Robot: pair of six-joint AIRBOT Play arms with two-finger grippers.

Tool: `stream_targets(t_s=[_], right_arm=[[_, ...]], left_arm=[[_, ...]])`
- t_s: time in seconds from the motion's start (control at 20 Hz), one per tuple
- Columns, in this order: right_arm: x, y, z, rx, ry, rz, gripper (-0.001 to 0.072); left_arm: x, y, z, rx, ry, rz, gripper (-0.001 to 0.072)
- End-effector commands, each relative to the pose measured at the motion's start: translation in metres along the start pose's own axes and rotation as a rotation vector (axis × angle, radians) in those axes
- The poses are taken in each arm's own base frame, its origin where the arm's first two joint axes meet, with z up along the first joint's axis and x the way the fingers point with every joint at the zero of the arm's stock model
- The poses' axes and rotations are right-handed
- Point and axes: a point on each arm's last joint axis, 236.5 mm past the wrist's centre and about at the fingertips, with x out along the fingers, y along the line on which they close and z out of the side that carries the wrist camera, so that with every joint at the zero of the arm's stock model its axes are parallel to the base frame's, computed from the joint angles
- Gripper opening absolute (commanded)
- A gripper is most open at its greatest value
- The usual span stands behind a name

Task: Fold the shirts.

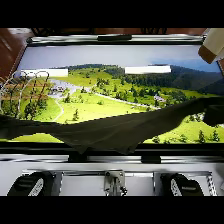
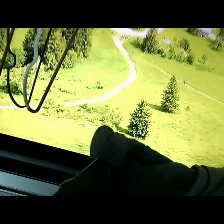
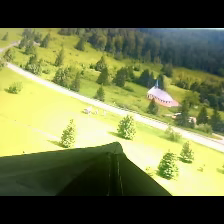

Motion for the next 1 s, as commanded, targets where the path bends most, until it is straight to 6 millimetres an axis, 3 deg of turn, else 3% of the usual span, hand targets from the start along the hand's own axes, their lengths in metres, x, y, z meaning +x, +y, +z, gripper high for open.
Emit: stream_targets(t_s=[0.0,0.15,0.25,0.35,0.45,0.5,0.6,0.65,0.85,0.95], right_arm=[[0.086,0.0,-0.003,0.148,-0.043,0.092,0.0059],[0.151,-0.016,0.02,0.323,-0.123,0.12,0.0059],[0.189,-0.025,0.021,0.436,-0.122,0.133,0.0059],[0.226,-0.027,0.001,0.497,-0.047,0.142,0.0059],[0.26,-0.013,-0.03,0.499,0.069,0.16,0.0059],[0.271,-0.003,-0.042,0.493,0.111,0.174,0.0059],[0.283,0.016,-0.056,0.463,0.161,0.199,0.0059],[0.283,0.022,-0.057,0.436,0.166,0.208,0.0059],[0.267,0.024,-0.058,0.378,0.186,0.22,0.0059],[0.257,0.025,-0.06,0.332,0.201,0.216,0.006]], left_arm=[[0.075,-0.011,0.012,0.036,0.03,0.002,0.0036],[0.14,-0.019,0.05,0.034,0.032,0.008,0.0036],[0.189,-0.02,0.053,0.037,0.124,0.028,0.0036],[0.236,-0.026,0.043,0.039,0.229,0.033,0.0037],[0.274,-0.042,0.023,-0.002,0.341,-0.01,0.0045],[0.286,-0.053,0.01,-0.035,0.399,-0.044,0.0158],[0.29,-0.067,-0.008,-0.064,0.509,-0.089,0.0609],[0.284,-0.066,-0.013,-0.021,0.553,-0.094,0.0674],[0.236,-0.05,-0.014,0.094,0.652,-0.154,0.0664],[0.217,-0.065,-0.026,0.02,0.711,-0.271,0.0663]])
